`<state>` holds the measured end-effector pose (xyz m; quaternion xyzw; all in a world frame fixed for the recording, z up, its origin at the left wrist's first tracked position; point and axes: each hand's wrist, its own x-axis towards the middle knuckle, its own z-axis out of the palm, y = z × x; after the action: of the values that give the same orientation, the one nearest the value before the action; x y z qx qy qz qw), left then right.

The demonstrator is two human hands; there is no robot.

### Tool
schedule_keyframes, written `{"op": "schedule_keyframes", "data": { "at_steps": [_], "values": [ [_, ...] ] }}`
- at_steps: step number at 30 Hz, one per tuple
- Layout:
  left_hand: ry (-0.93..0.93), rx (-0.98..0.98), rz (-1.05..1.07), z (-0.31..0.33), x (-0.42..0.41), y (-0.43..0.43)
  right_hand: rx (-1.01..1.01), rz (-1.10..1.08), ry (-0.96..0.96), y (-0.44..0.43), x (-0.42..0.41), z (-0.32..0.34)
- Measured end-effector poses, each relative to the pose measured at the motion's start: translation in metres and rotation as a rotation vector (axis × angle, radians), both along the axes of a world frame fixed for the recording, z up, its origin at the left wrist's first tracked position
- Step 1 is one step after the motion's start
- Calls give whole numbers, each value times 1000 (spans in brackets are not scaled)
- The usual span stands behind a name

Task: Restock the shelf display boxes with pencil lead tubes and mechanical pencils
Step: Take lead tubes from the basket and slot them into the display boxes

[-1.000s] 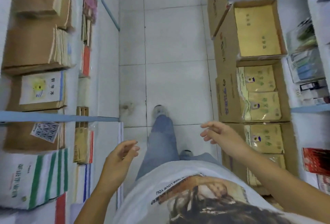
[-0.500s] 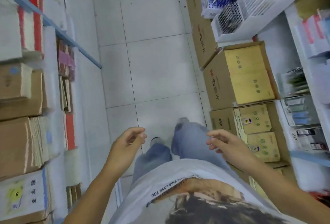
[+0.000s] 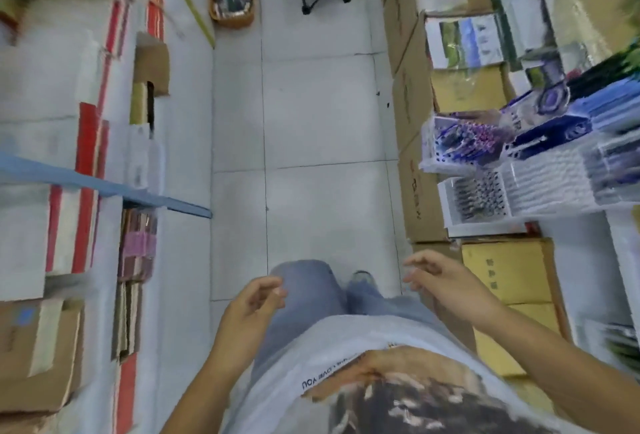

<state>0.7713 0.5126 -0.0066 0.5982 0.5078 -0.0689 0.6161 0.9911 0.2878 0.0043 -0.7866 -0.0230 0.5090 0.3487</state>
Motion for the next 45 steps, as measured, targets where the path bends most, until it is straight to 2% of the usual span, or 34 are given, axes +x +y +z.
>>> {"op": "schedule_keyframes", "data": {
  "at_steps": [7,17,23,29,34,39,45],
  "values": [
    [18,28,46,-24,125,145,14,42,-47,162,146,-19],
    [-65,82,-195,-6,379,337,-4,-170,-22,299,326,-7],
    [-75,113,-78,-7,513,408,-24,-46,-17,381,471,-22],
    [-50,87,175,4,579,463,-3,130,-66,501,613,-4],
    [-2,112,291,-8,615,534,17,255,-79,612,691,-12],
    [-1,127,262,-28,672,624,45,251,-99,706,736,-17],
    [-58,102,206,-20,753,730,21,225,-95,792,792,-3]
  ]
}}
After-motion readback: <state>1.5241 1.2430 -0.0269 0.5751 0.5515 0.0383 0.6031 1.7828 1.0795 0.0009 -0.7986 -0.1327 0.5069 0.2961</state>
